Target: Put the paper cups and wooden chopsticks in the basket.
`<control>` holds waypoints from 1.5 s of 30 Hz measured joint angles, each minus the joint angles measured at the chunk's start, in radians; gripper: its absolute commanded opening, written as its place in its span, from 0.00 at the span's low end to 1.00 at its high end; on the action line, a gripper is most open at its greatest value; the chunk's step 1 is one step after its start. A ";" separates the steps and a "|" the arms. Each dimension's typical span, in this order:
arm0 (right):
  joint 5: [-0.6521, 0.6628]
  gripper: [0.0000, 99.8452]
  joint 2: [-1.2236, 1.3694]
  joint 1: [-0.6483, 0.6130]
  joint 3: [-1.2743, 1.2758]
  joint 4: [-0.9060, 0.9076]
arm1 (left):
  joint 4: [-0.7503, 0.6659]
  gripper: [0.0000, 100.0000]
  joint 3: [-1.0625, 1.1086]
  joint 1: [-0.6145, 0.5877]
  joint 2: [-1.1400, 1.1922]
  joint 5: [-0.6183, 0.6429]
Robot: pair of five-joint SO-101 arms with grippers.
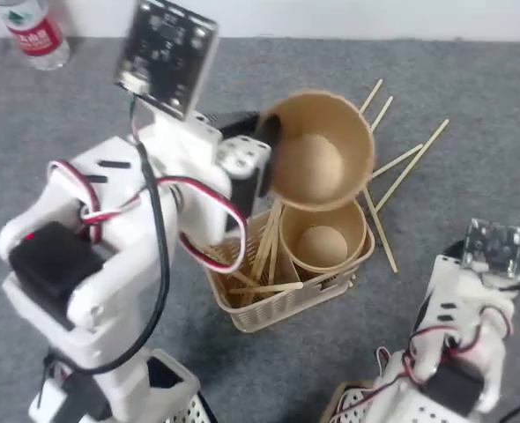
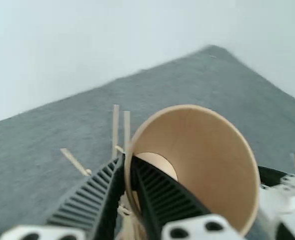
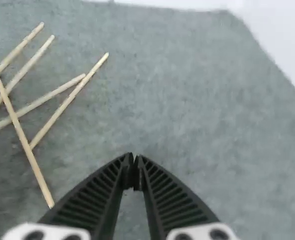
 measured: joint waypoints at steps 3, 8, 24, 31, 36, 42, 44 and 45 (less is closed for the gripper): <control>-0.020 0.01 -0.060 0.000 0.057 0.000 | 0.000 0.01 0.000 0.046 0.000 0.000; -0.025 0.01 -0.074 0.000 0.172 -0.046 | 0.000 0.01 0.066 0.060 -0.003 0.000; -0.028 0.01 -0.074 0.000 0.282 -0.112 | -0.052 0.20 0.594 0.052 -0.060 -0.002; -0.028 0.01 -0.074 -0.018 0.307 -0.112 | -0.095 0.30 0.641 0.034 -0.049 -0.002; -0.028 0.01 -0.074 -0.071 0.310 -0.112 | -0.183 0.26 0.651 0.032 -0.048 -0.133; -0.028 0.01 -0.074 -0.074 0.310 -0.112 | -0.275 0.26 0.692 0.032 -0.048 -0.201; -0.028 0.01 -0.074 -0.074 0.310 -0.112 | -0.282 0.26 0.706 0.034 -0.048 -0.203; -0.028 0.01 -0.074 -0.074 0.310 -0.112 | -0.287 0.26 0.707 0.034 -0.048 -0.203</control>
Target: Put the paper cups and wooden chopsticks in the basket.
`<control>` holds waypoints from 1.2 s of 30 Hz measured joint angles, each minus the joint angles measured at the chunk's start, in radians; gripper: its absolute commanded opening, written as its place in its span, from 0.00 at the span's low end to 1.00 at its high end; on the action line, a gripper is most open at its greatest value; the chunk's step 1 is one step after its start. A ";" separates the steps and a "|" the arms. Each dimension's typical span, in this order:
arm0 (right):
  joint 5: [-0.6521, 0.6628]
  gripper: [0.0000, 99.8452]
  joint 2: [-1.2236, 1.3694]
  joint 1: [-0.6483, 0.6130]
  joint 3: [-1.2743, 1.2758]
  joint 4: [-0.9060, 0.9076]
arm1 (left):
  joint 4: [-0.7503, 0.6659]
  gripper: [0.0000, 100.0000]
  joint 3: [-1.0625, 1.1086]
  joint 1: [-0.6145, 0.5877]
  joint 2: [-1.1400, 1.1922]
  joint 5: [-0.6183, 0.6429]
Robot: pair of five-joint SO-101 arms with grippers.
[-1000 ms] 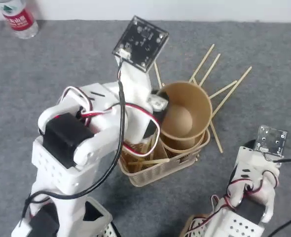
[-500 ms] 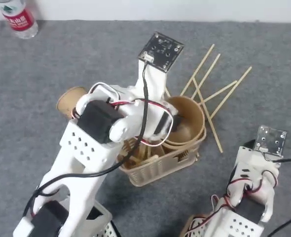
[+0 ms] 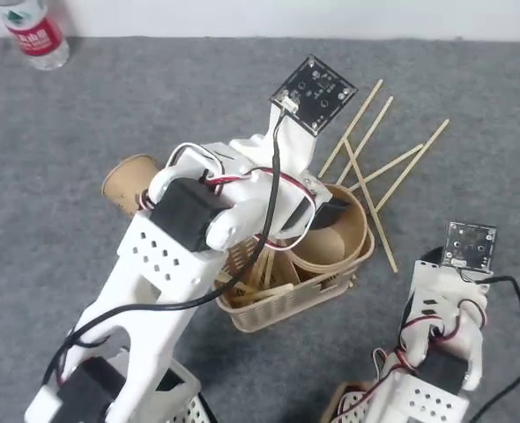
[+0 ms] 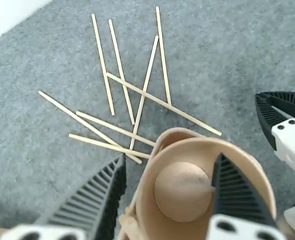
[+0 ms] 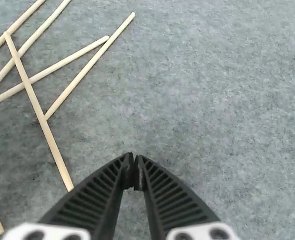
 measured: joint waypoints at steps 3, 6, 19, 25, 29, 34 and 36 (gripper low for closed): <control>0.000 0.01 0.000 0.000 0.000 0.000 | -0.017 0.26 0.002 -0.002 0.000 0.000; 0.000 0.01 0.000 0.000 0.000 0.000 | -0.025 0.26 0.011 0.031 0.000 0.000; 0.000 0.01 0.000 0.000 0.000 0.000 | -0.061 0.26 0.051 0.094 0.017 0.000; 0.000 0.01 0.000 0.000 0.000 0.000 | -0.115 0.26 0.110 0.091 0.074 0.003; 0.000 0.01 0.000 0.000 0.000 0.000 | -0.118 0.26 0.110 0.095 0.100 0.000; 0.000 0.01 0.000 0.000 0.000 0.000 | -0.120 0.26 0.110 0.095 0.101 0.000; 0.000 0.01 0.000 0.000 0.000 0.000 | -0.120 0.26 0.109 0.095 0.101 0.000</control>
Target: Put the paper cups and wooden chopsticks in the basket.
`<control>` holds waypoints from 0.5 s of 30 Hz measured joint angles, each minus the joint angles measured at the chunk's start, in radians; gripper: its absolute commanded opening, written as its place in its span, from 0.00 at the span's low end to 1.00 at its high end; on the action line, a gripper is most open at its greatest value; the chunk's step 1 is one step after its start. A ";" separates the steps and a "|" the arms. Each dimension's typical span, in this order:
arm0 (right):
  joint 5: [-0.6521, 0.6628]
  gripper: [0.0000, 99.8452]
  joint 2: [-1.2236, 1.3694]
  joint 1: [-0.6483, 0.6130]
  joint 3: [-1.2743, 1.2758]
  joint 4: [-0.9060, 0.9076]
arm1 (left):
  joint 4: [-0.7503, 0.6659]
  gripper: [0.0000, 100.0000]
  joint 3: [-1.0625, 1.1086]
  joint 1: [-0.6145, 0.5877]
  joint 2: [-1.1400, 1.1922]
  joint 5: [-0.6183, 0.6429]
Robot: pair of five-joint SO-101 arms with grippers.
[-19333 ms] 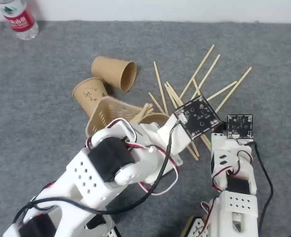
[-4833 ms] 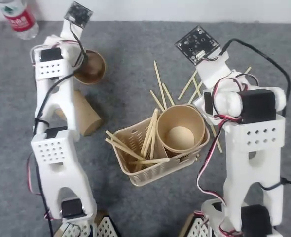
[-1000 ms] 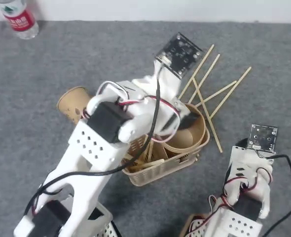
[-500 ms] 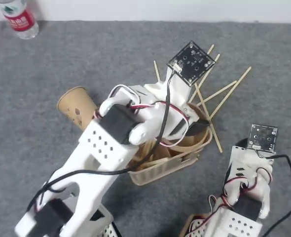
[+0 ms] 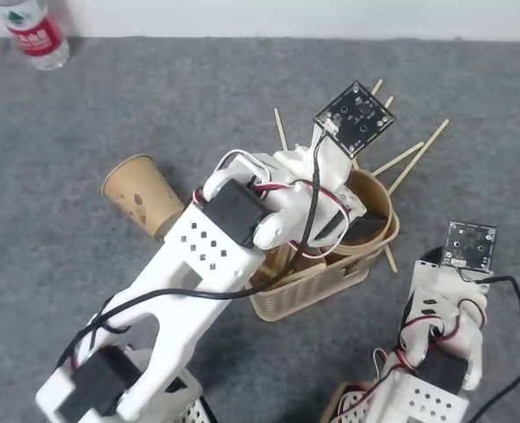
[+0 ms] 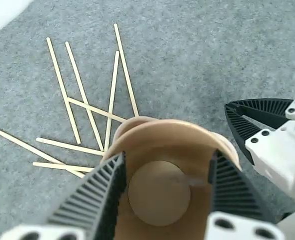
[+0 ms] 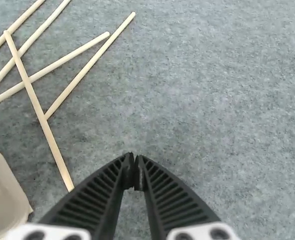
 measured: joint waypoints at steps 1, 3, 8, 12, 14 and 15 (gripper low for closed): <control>0.000 0.01 0.000 0.000 0.000 0.000 | 0.000 0.26 -0.008 0.000 -0.003 0.000; 0.000 0.01 0.000 0.000 0.000 0.000 | 0.000 0.26 -0.034 0.000 -0.015 0.000; 0.000 0.01 0.000 0.000 0.011 0.000 | 0.014 0.26 -0.121 -0.003 -0.101 0.000; 0.000 0.01 0.000 -0.003 0.011 0.000 | 0.063 0.26 -0.161 -0.031 -0.161 0.000; 0.000 0.01 0.000 -0.003 0.011 0.000 | 0.071 0.26 -0.178 -0.068 -0.183 0.000; 0.000 0.01 0.000 -0.003 0.011 0.000 | 0.074 0.26 -0.184 -0.089 -0.193 0.000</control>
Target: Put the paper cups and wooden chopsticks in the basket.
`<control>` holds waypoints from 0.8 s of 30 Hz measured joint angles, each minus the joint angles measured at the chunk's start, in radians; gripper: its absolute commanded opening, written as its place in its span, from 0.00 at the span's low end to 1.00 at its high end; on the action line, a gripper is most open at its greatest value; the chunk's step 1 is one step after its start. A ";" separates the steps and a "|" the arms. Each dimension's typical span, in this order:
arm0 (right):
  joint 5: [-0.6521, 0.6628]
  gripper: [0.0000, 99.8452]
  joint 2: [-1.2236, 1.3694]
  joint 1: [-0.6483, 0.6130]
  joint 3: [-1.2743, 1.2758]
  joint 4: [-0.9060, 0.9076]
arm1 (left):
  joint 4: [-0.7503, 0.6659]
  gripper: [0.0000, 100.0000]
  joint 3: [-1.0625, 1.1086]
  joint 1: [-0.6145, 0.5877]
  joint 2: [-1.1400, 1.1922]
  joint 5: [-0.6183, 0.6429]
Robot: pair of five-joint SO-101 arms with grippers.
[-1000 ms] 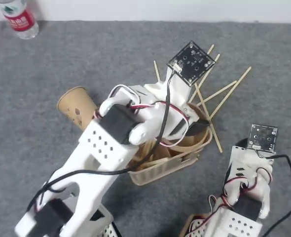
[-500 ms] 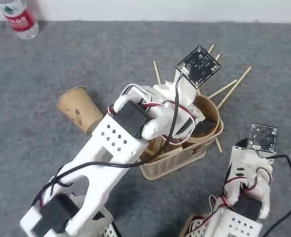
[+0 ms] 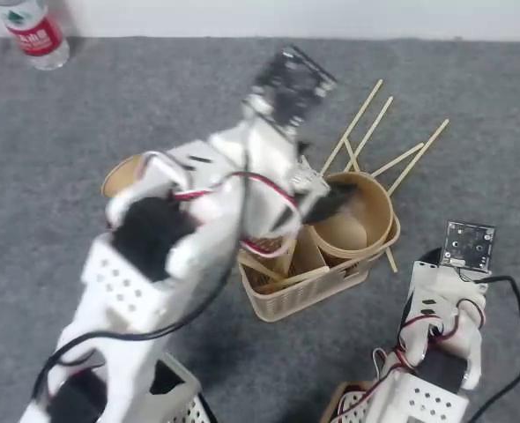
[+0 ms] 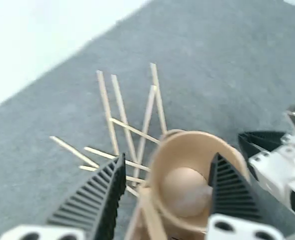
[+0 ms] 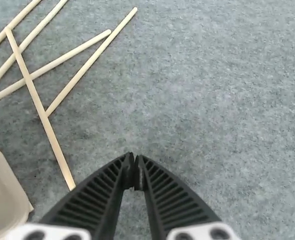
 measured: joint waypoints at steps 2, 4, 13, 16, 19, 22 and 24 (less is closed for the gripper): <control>0.000 0.01 0.000 0.000 0.000 0.000 | 0.000 0.26 -0.006 -0.048 -0.023 -0.002; 0.000 0.01 0.000 0.000 0.000 0.000 | 0.000 0.26 -0.006 -0.106 -0.051 -0.006; 0.000 0.01 -0.002 -0.005 0.014 0.000 | 0.084 0.26 -0.002 -0.569 -0.107 -0.227; 0.000 0.01 -0.002 -0.025 0.015 0.000 | 0.005 0.26 0.054 -0.763 -0.051 -0.296; 0.000 0.01 -0.002 -0.035 0.015 0.000 | -0.077 0.26 0.112 -0.891 0.051 -0.364; 0.000 0.01 -0.002 -0.041 0.015 0.000 | -0.146 0.25 0.112 -0.951 0.161 -0.393; 0.000 0.01 -0.002 -0.041 0.015 0.000 | -0.207 0.20 0.112 -0.985 0.241 -0.394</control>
